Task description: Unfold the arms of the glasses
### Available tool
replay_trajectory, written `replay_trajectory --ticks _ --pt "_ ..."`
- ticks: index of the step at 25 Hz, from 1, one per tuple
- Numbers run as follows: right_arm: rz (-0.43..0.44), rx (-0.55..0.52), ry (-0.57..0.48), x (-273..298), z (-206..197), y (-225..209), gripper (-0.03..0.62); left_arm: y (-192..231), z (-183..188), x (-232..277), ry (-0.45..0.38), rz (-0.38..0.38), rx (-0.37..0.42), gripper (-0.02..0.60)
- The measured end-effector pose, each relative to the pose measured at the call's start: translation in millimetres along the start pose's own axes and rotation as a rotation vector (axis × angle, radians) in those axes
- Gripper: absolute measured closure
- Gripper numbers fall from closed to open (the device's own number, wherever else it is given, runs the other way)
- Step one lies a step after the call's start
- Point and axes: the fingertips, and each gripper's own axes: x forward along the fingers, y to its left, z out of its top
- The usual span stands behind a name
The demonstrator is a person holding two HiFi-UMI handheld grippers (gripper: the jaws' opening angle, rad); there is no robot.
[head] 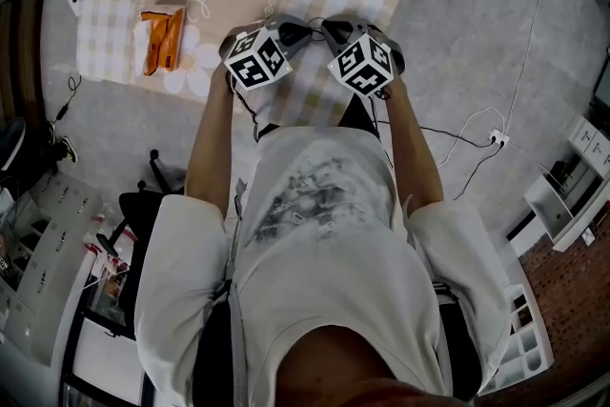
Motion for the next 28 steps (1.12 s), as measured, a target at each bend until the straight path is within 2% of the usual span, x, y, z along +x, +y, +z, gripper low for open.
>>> replay_trajectory --ticks 14,28 --pt "-0.033 -0.058 0.033 2 -1 1 0.579 -12 9 -10 -0.021 0.037 0.031 0.574" --pt "-0.053 -0.042 0.026 2 -1 1 0.579 -21 12 -18 -0.029 0.081 0.051 0.575"
